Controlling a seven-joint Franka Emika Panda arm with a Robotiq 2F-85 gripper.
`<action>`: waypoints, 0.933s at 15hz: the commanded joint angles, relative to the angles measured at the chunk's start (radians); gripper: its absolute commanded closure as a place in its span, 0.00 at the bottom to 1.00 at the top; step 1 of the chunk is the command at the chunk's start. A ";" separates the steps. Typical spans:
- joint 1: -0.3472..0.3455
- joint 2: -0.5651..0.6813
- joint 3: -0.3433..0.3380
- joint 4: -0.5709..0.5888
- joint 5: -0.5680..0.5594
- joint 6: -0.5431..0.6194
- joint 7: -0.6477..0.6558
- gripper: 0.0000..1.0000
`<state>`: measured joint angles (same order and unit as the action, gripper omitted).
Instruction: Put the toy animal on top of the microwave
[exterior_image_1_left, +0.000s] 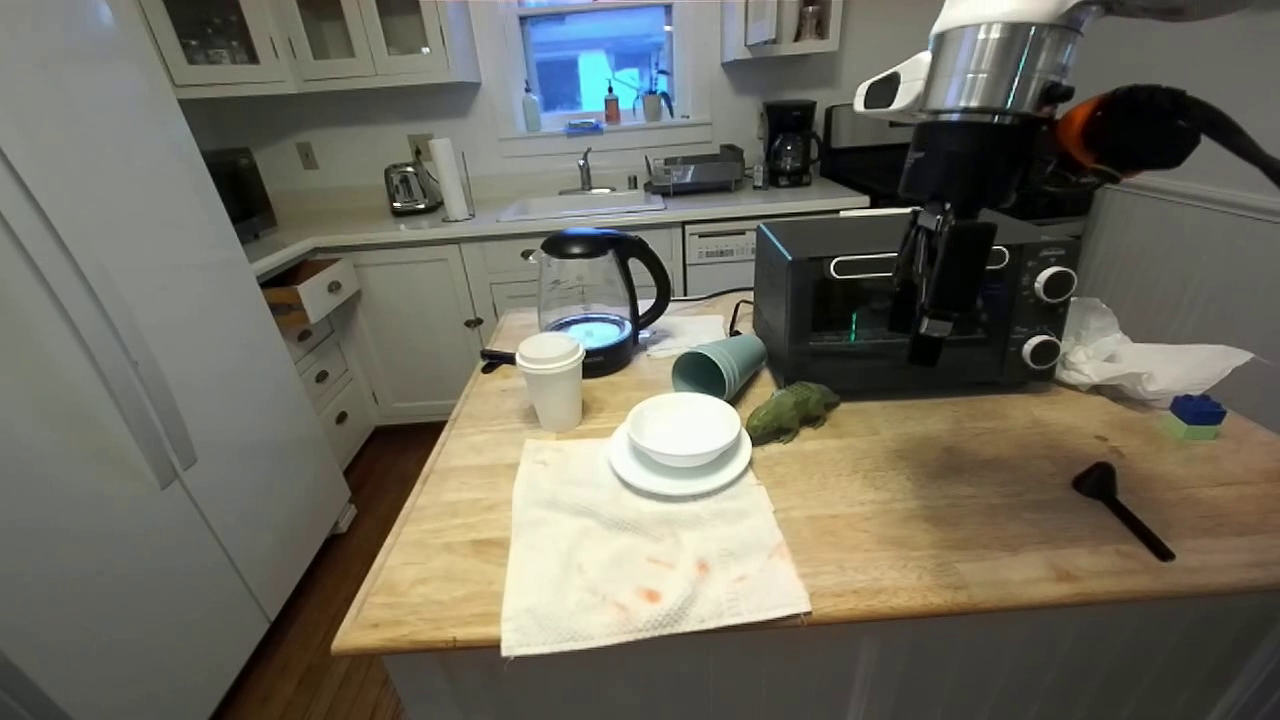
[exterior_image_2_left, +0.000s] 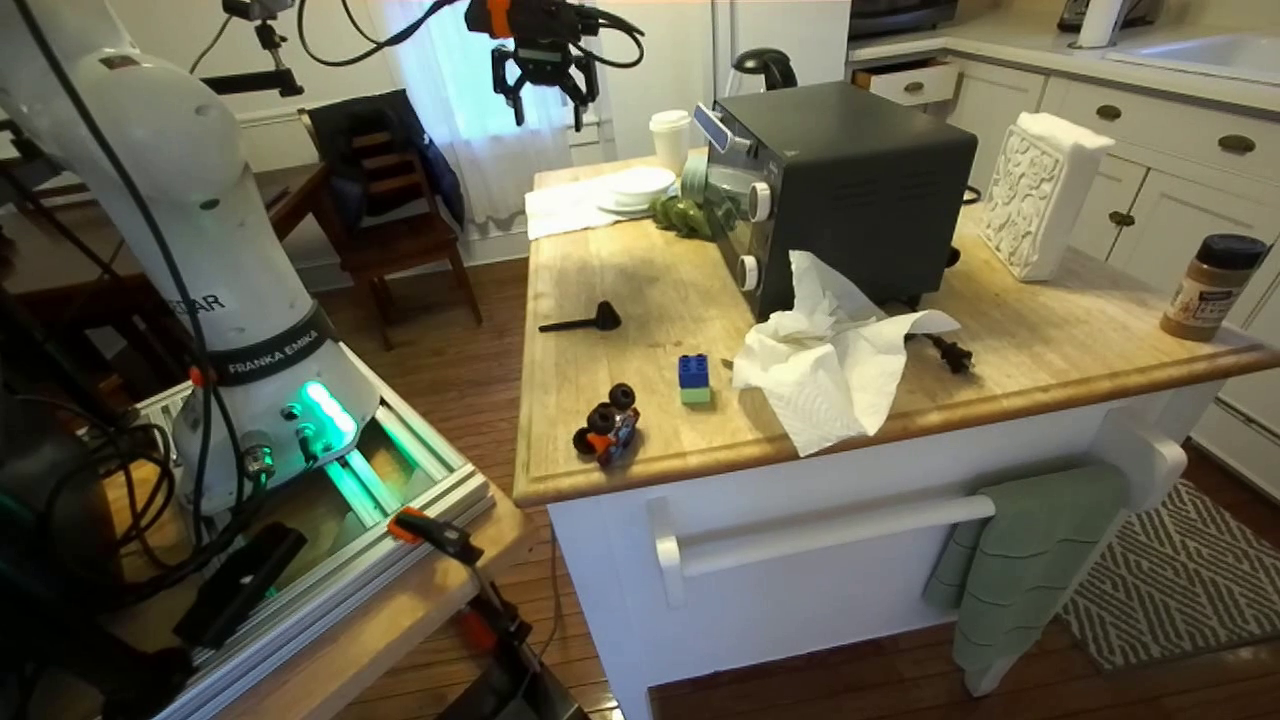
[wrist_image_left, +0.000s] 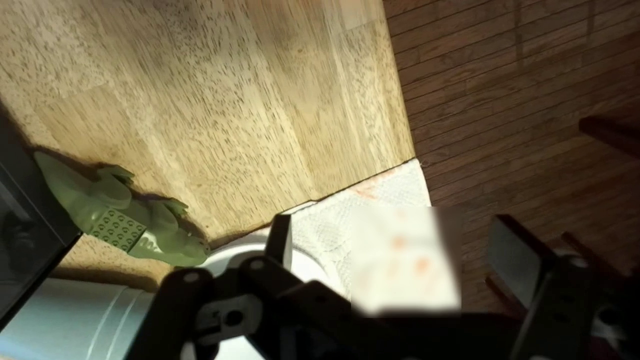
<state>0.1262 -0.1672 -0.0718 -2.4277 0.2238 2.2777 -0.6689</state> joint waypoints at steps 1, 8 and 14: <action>-0.045 0.052 0.037 0.022 -0.073 0.016 0.209 0.00; -0.088 0.117 0.051 0.030 -0.170 0.105 0.601 0.00; -0.088 0.137 0.047 -0.015 0.071 0.299 0.655 0.00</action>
<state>0.0534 -0.0478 -0.0387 -2.4218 0.2315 2.4598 -0.0753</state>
